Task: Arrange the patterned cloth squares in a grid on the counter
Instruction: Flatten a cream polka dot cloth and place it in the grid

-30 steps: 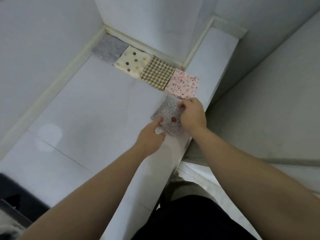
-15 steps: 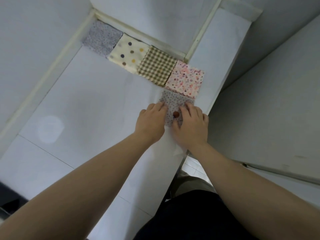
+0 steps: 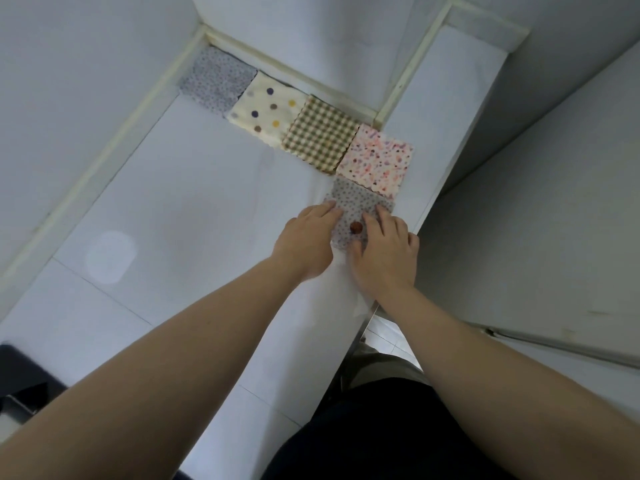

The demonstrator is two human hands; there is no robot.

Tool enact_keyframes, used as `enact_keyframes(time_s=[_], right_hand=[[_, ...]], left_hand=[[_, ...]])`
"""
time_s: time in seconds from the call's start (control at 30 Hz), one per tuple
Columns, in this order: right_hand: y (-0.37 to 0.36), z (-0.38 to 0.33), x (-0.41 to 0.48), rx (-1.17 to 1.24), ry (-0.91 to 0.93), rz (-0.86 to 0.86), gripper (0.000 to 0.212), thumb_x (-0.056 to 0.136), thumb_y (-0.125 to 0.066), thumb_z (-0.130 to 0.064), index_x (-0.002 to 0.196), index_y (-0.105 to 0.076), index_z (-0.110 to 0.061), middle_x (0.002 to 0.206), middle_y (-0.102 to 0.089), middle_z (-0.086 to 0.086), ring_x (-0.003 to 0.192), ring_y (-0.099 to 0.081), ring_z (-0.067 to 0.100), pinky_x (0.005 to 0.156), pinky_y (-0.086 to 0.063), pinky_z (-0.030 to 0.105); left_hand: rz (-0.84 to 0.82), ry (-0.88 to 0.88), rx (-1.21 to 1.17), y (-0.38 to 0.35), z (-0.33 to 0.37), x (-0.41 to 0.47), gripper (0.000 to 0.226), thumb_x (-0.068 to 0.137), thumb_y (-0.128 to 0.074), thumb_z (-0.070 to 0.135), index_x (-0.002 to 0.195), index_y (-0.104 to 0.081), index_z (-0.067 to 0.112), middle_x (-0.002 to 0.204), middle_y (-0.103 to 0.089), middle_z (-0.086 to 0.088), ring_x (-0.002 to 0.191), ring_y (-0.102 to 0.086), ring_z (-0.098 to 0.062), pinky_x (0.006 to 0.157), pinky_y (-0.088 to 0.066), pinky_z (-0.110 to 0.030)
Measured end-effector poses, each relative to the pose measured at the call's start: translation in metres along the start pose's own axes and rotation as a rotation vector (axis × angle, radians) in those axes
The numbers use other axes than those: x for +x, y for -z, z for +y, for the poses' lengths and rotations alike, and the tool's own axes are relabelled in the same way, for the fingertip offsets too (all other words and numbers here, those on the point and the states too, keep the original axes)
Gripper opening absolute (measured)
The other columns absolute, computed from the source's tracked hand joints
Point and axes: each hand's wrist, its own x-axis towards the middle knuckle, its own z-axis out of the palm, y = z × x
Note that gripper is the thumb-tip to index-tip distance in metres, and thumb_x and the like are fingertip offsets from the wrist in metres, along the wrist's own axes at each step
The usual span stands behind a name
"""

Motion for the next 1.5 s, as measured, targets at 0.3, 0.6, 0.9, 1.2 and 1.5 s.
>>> enact_keyframes(time_s=[0.3,0.6,0.9,1.2,1.5], right_hand=[[0.026,-0.035,-0.011,0.174,-0.002,0.129,0.025,0.102,-0.043,-0.027,0.113,-0.064,-0.017,0.125,-0.058,0.005,0.115,-0.048,0.027,0.092,-0.035,0.041],[0.037,-0.102,-0.155,0.469,0.136,-0.055,0.034,0.107,-0.030,-0.035,0.100,-0.057,-0.016,0.086,-0.060,-0.001,0.083,-0.059,0.026,0.075,-0.048,0.040],[0.002,-0.162,-0.394,0.509,0.452,-0.262,0.045,0.106,-0.032,-0.038,0.067,-0.044,-0.019,0.067,-0.055,0.002,0.067,-0.054,0.027,0.061,-0.044,0.037],[-0.019,-0.244,-0.608,0.468,0.943,-0.574,0.046,0.102,-0.039,-0.035,0.062,-0.038,-0.013,0.056,-0.046,0.000,0.054,-0.042,0.019,0.054,-0.032,0.033],[-0.051,-0.298,-0.755,0.412,1.178,-0.838,0.042,0.100,-0.039,-0.030,0.061,-0.036,-0.013,0.053,-0.043,-0.002,0.053,-0.040,0.019,0.055,-0.033,0.035]], left_hand=[[0.217,0.239,-0.168,0.005,-0.010,-0.089,0.044,0.101,-0.039,0.003,0.134,-0.060,0.023,0.139,-0.056,0.004,0.131,-0.049,-0.017,0.107,-0.040,-0.029],[0.506,0.475,-0.473,-0.032,-0.017,-0.279,0.030,0.102,-0.047,0.014,0.112,-0.071,0.027,0.115,-0.067,0.013,0.106,-0.061,-0.007,0.082,-0.044,-0.013],[0.825,0.807,-0.699,-0.127,-0.028,-0.553,0.028,0.100,-0.050,0.011,0.098,-0.073,0.027,0.090,-0.068,0.016,0.083,-0.064,-0.003,0.063,-0.044,-0.016],[1.236,1.271,-0.777,-0.225,-0.003,-0.762,0.027,0.099,-0.050,0.013,0.094,-0.071,0.029,0.093,-0.068,0.017,0.082,-0.068,-0.004,0.068,-0.051,-0.023],[1.493,1.574,-0.884,-0.285,0.004,-0.886,0.029,0.098,-0.049,0.010,0.093,-0.071,0.028,0.090,-0.070,0.015,0.077,-0.067,0.000,0.062,-0.049,-0.016]])
